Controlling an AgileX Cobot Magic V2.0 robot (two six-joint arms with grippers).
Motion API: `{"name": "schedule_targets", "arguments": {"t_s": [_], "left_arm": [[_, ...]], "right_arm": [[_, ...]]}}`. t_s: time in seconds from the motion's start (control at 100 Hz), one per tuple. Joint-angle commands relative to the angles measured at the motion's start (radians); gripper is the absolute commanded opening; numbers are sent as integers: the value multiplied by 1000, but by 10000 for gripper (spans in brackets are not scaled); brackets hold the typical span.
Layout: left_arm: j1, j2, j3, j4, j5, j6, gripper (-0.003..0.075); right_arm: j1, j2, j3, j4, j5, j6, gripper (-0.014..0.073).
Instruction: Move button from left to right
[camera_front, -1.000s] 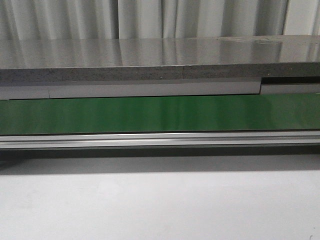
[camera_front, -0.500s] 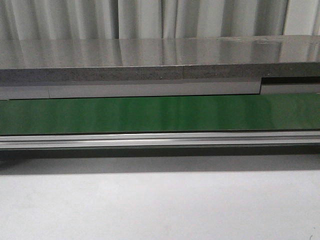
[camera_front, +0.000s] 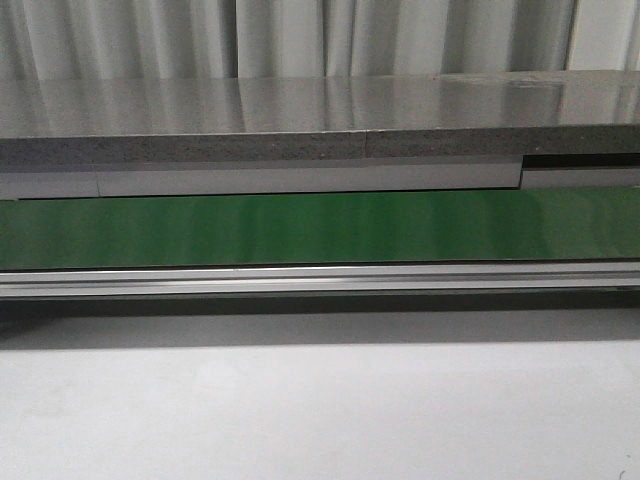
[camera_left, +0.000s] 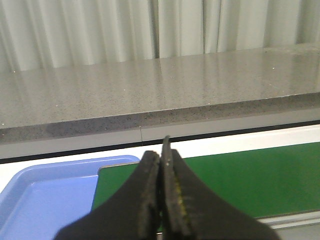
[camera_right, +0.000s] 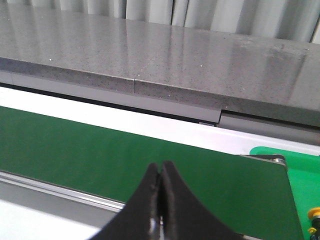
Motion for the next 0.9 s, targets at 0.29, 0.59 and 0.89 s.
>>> {"name": "schedule_targets", "arguments": {"t_s": [0.29, 0.59, 0.89], "left_arm": [[-10, 10, -27, -12, -86, -5, -19], [-10, 10, -27, -12, -86, -5, -19], [-10, 10, -27, -12, -86, -5, -19]], "right_arm": [[-1, -73, 43, -162, -117, 167, -68], [-3, -268, 186, -409, -155, 455, -68], [-3, -390, 306, -409, -157, 455, -68]]}}
